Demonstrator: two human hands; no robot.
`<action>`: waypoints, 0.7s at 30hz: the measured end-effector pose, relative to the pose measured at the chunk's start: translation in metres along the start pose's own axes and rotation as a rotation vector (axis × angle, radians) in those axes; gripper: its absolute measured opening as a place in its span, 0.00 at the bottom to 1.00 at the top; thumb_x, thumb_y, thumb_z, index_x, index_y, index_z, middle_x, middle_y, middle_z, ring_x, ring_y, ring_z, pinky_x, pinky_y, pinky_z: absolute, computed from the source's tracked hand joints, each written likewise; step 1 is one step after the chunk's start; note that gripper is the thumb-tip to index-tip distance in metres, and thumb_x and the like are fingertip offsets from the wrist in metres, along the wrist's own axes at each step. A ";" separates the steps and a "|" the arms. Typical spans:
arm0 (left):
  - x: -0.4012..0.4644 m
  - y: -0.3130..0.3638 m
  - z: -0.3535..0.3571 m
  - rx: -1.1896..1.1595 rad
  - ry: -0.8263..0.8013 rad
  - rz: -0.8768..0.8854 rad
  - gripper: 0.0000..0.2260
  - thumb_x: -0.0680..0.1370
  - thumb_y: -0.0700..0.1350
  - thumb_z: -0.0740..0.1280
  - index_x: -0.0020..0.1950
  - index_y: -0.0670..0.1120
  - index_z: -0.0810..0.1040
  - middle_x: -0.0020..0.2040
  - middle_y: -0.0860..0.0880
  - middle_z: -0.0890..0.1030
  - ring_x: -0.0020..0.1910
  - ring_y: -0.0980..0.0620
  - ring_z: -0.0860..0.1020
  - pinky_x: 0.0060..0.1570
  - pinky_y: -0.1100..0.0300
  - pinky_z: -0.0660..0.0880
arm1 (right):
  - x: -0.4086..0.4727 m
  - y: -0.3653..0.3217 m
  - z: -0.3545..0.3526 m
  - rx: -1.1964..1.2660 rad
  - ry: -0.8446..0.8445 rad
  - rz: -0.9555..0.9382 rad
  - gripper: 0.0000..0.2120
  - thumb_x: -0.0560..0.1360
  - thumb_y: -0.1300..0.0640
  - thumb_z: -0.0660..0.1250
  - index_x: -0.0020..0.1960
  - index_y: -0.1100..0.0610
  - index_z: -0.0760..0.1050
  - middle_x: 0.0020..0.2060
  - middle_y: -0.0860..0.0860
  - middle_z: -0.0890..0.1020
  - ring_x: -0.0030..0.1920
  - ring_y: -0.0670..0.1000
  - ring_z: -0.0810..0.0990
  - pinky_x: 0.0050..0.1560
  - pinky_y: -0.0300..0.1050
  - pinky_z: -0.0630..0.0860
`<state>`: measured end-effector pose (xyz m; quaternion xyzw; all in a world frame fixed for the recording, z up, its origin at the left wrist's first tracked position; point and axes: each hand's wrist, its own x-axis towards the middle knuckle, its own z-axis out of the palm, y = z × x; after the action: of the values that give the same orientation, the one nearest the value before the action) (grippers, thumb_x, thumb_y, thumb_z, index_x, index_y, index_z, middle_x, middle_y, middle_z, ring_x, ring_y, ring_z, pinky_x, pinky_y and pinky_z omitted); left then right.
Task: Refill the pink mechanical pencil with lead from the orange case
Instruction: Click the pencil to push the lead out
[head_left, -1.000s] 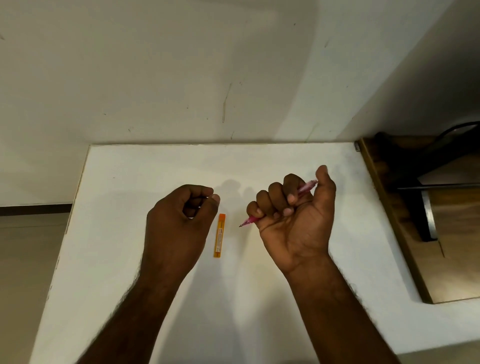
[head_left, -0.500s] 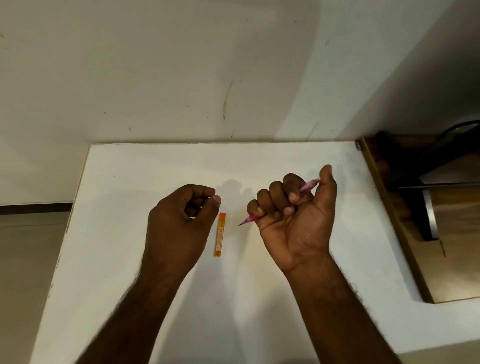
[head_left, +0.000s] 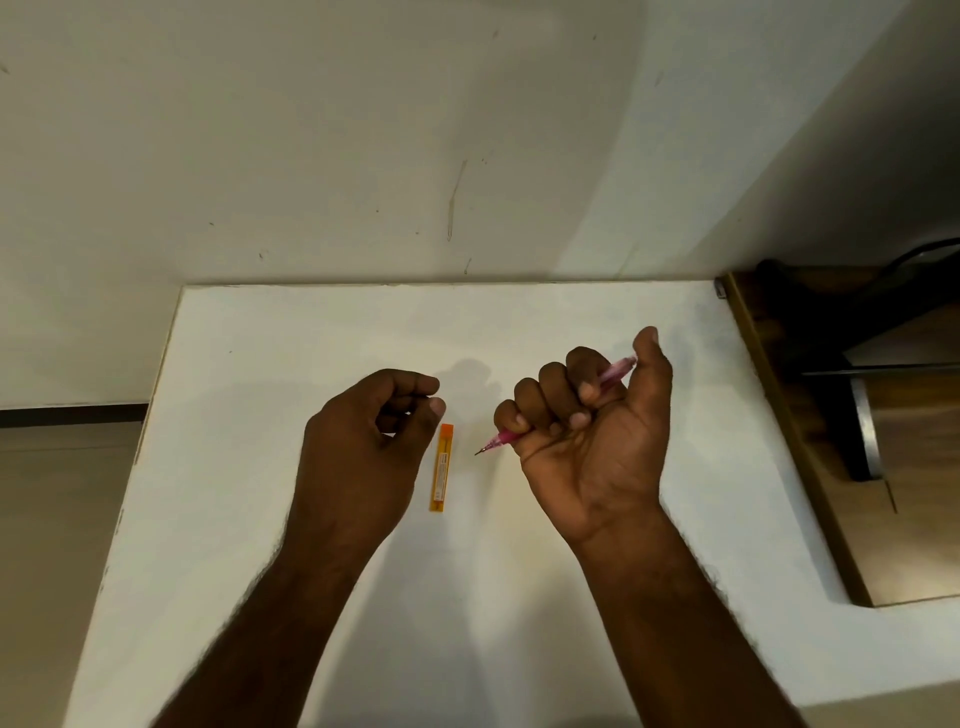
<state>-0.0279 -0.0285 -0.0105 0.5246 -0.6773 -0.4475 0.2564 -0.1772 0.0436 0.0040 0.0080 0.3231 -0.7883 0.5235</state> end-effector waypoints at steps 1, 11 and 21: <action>0.000 -0.001 0.000 0.008 -0.028 0.005 0.05 0.77 0.45 0.72 0.50 0.54 0.83 0.40 0.60 0.84 0.42 0.65 0.79 0.40 0.79 0.70 | 0.000 0.000 0.000 -0.002 -0.001 -0.004 0.30 0.79 0.34 0.55 0.28 0.56 0.63 0.21 0.49 0.61 0.26 0.49 0.57 0.33 0.46 0.63; 0.000 -0.003 0.002 0.098 -0.160 0.012 0.16 0.71 0.38 0.76 0.54 0.54 0.81 0.47 0.58 0.83 0.38 0.60 0.81 0.40 0.72 0.73 | 0.000 -0.002 -0.003 0.052 -0.040 0.005 0.28 0.79 0.36 0.55 0.29 0.56 0.63 0.22 0.49 0.62 0.28 0.50 0.55 0.34 0.46 0.63; 0.000 -0.006 0.002 0.091 -0.165 0.031 0.19 0.68 0.40 0.79 0.54 0.56 0.81 0.47 0.59 0.83 0.38 0.61 0.81 0.39 0.67 0.75 | -0.001 -0.001 -0.005 0.098 -0.068 -0.012 0.27 0.79 0.37 0.56 0.30 0.55 0.63 0.22 0.49 0.62 0.29 0.50 0.56 0.34 0.47 0.63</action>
<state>-0.0262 -0.0281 -0.0169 0.4868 -0.7237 -0.4538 0.1825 -0.1794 0.0474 0.0005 0.0048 0.2659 -0.8061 0.5287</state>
